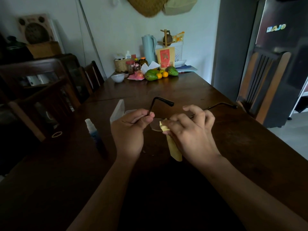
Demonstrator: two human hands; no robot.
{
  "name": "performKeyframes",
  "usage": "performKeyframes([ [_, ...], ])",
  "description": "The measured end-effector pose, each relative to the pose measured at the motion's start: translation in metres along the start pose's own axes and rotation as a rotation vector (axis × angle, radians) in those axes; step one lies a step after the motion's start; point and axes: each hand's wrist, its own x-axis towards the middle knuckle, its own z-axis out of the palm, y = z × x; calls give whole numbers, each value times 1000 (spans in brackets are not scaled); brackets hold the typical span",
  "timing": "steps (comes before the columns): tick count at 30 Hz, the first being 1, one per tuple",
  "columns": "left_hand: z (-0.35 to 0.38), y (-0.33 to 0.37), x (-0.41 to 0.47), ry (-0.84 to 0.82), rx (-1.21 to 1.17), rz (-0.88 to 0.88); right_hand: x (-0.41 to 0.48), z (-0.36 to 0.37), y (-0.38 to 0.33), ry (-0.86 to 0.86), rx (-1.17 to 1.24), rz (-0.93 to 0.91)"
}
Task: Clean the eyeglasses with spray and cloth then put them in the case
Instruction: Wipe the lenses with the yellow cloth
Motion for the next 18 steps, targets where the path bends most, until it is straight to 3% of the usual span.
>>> performKeyframes([
  [10,-2,2,-1,-7,38,58,-3,0,8,56,245,-191],
  [18,-2,2,0,-22,42,49,-3,2,-1,28,30,-24],
])
